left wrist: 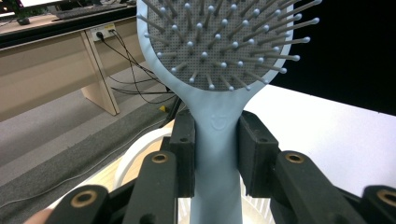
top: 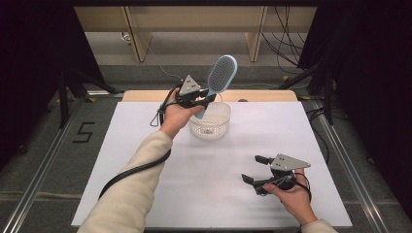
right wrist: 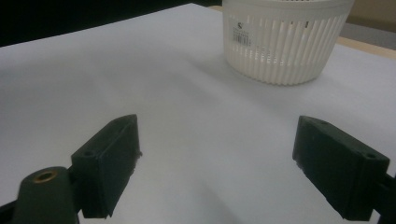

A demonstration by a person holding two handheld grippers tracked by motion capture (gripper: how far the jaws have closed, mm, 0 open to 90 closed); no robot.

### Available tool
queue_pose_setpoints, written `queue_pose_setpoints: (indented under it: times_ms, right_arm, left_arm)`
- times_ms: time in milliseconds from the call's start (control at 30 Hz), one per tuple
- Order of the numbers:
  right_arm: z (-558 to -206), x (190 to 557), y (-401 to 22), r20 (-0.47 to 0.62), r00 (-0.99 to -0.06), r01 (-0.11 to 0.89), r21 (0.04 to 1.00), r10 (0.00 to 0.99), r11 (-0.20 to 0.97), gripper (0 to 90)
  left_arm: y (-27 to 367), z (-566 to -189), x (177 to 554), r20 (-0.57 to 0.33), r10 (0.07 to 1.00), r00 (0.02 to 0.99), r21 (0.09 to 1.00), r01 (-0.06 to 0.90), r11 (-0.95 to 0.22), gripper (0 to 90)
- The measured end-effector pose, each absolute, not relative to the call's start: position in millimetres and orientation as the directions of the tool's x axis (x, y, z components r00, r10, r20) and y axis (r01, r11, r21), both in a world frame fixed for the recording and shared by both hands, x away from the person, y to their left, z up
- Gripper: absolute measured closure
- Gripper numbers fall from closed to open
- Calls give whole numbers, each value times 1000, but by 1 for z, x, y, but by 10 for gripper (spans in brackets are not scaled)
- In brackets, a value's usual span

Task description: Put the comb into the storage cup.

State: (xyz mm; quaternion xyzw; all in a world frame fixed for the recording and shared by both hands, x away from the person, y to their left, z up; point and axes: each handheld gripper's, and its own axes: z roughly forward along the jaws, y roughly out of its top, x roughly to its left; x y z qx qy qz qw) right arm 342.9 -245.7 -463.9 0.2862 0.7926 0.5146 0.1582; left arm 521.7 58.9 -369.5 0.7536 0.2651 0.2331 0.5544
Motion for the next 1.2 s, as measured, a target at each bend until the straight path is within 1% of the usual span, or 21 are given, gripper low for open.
queue_pose_setpoints:
  times_ms: [1200]
  right_arm:
    - [-464, 343, -245, 44, -788, 288, 908, 615, 304, 158]
  left_arm:
    - [58, -382, 527, 59, 670, 740, 957, 150, -249, 695]
